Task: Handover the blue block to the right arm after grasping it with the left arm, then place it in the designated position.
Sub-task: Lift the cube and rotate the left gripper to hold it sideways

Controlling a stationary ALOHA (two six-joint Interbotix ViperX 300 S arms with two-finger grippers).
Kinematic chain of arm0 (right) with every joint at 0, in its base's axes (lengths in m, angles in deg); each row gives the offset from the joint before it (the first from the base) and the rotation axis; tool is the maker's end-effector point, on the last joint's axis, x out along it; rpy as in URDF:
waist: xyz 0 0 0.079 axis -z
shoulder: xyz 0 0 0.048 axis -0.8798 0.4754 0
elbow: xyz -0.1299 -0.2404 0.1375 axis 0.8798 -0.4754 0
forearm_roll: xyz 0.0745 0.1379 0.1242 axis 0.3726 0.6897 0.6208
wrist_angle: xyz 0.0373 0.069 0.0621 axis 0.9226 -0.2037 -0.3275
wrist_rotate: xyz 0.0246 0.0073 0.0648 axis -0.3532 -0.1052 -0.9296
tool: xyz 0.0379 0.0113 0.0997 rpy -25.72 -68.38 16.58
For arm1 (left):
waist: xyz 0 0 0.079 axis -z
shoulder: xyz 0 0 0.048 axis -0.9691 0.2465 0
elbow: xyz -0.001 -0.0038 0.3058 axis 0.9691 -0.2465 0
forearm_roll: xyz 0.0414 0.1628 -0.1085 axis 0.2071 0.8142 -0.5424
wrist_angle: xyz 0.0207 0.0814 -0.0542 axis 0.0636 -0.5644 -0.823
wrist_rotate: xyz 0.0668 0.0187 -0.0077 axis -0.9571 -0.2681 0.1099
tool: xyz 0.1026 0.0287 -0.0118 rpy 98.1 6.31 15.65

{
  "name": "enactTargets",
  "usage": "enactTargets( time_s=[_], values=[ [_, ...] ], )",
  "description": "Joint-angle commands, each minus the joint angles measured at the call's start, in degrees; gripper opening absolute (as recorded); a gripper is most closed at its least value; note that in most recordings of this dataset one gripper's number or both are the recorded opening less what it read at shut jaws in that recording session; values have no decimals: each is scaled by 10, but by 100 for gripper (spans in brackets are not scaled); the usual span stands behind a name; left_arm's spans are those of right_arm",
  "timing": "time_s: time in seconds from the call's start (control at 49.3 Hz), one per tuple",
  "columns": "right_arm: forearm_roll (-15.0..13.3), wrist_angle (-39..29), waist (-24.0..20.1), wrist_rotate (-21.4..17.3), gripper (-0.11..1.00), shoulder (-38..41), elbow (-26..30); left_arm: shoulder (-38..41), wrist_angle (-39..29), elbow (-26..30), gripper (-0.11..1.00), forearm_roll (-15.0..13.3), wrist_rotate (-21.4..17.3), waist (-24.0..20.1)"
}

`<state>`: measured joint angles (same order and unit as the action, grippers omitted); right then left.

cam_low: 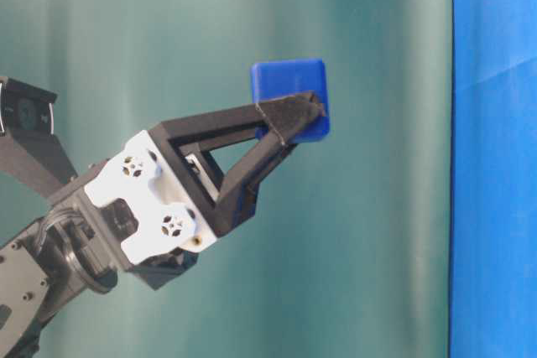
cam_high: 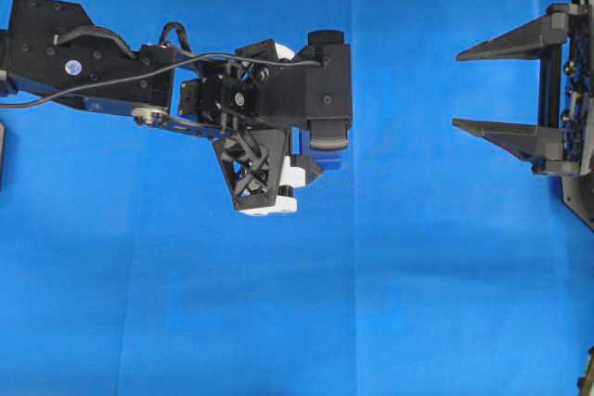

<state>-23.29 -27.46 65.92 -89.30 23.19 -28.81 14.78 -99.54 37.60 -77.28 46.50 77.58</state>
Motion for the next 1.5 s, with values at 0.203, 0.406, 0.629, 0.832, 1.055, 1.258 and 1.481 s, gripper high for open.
enactTargets(
  time_s=[0.203, 0.406, 0.629, 0.832, 1.055, 1.258, 1.481],
  values=[
    [2, -1, 2, -1, 96, 3, 11, -20, 5, 15, 48, 2, 0, -1],
    [2, -1, 2, -1, 96, 3, 11, -20, 6, 14, 48, 2, 0, -1],
    [2, -2, 2, -1, 96, 3, 11, -21, 14, 11, 48, 2, 1, -1],
    [2, -2, 1, 0, 96, 2, 11, -34, 55, -10, 48, 2, 1, -1],
    [2, -1, 2, 0, 96, 2, 11, -76, 180, -81, 48, 2, 1, -1],
    [2, -2, 2, 0, 96, 2, 11, -126, 324, -165, 48, 2, 2, 0],
    [2, 0, 2, 0, 96, 3, 11, -164, 470, -250, 48, -1, 2, -1]
  ],
)
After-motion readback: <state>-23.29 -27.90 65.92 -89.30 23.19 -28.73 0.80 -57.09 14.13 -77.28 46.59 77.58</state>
